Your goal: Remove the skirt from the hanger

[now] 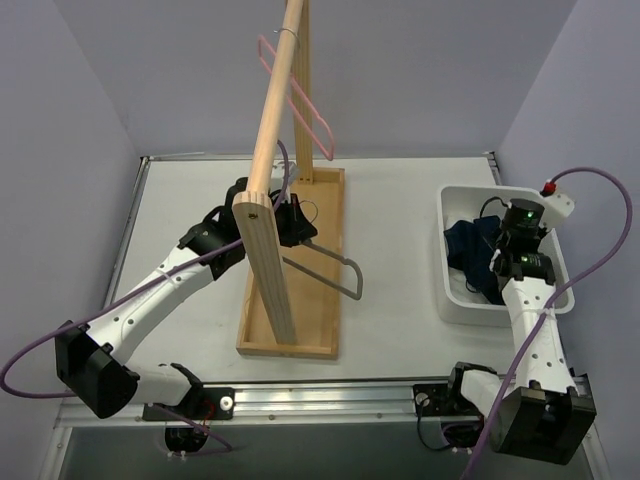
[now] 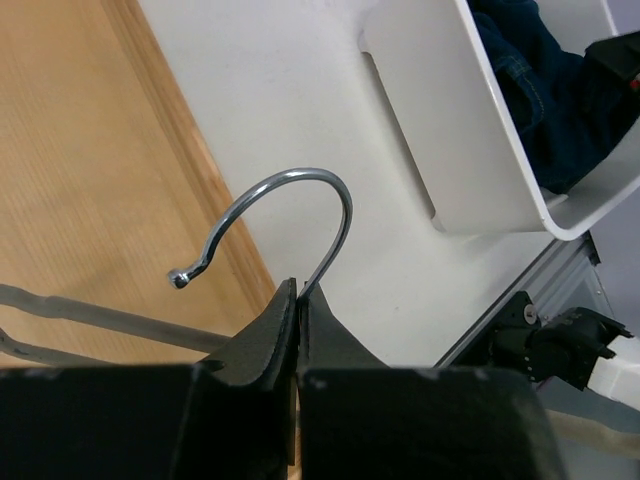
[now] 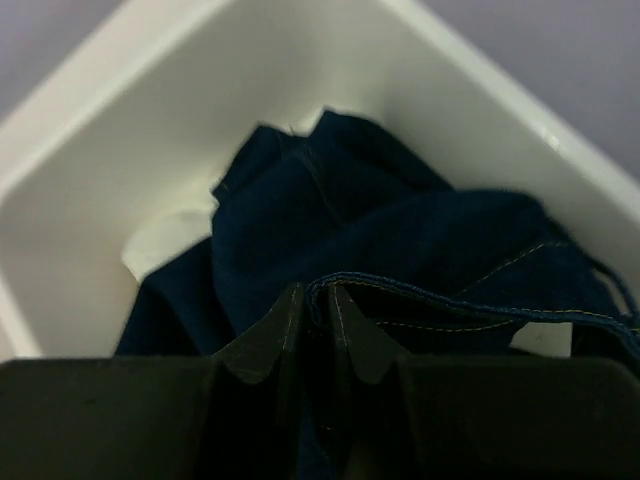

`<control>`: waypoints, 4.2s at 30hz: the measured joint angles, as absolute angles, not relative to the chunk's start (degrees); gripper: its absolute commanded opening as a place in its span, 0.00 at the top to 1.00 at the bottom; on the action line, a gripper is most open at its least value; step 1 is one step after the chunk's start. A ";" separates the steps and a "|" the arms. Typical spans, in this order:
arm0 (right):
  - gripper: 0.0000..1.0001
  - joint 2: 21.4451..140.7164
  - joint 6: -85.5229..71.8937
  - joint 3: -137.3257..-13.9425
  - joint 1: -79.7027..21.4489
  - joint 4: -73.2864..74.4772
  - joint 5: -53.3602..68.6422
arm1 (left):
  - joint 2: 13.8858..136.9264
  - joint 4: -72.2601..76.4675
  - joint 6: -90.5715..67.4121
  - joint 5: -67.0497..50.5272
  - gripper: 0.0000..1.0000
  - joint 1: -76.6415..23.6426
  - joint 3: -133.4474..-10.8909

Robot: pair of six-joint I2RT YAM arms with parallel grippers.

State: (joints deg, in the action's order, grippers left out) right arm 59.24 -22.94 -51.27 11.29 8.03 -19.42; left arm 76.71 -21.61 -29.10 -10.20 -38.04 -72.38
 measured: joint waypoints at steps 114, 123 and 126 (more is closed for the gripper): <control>0.99 69.52 -6.33 -94.89 -41.32 8.82 10.37 | 59.02 -34.44 -26.44 6.11 0.06 -28.42 -68.47; 0.00 63.57 -9.69 -85.80 -41.32 7.90 6.24 | 57.82 -33.58 -29.23 5.13 0.06 -28.42 -64.88; 0.00 57.49 -12.71 -76.58 -41.32 8.51 -1.19 | 55.88 -33.01 -31.27 5.08 0.06 -28.42 -62.43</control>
State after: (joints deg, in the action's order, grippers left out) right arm 57.49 -12.71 -76.58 -41.32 8.51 -1.19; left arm 55.88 -33.01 -31.27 5.08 -28.42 -62.43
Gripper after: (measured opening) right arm 0.999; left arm 0.941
